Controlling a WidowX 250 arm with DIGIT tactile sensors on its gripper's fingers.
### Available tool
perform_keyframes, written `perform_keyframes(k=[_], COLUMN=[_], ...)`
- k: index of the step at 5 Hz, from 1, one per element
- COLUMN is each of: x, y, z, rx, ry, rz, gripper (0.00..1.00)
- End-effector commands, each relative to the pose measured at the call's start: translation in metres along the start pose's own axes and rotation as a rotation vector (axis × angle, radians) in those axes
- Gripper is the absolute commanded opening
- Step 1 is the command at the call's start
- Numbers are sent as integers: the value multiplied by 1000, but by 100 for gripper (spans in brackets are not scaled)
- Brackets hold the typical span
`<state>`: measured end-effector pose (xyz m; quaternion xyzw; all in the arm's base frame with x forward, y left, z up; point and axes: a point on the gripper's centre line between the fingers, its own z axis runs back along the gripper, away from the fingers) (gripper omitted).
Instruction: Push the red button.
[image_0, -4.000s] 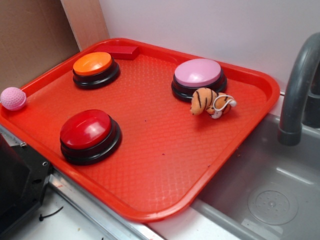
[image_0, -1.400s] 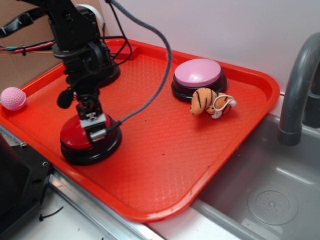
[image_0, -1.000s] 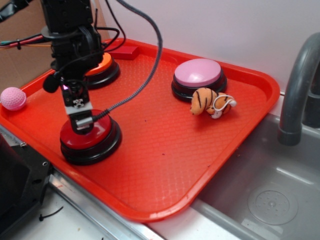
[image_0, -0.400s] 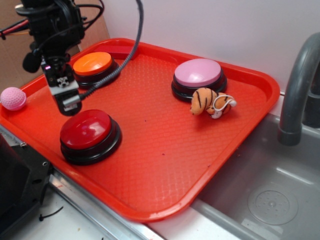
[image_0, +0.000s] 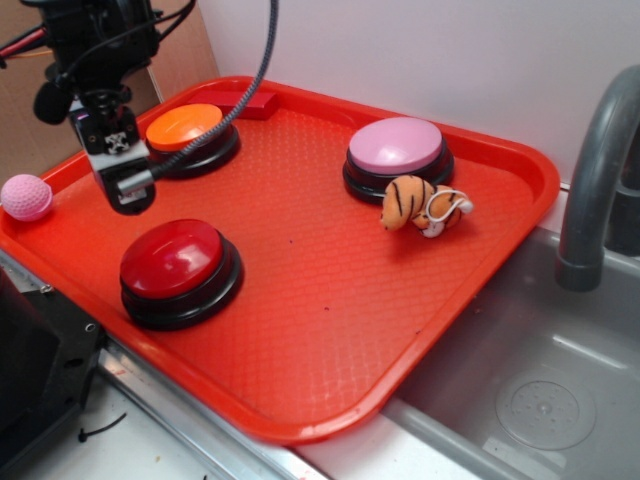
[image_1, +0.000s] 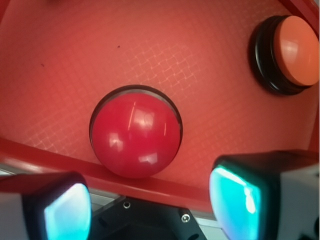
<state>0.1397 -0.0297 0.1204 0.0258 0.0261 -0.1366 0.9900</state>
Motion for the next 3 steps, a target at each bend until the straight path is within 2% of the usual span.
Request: perform_keyframes(k=[1,3], x=[4,3], y=[4,3], z=[24,33], rx=[10,16], ry=[-74,-79], rz=[25,28], gripper=[100,100])
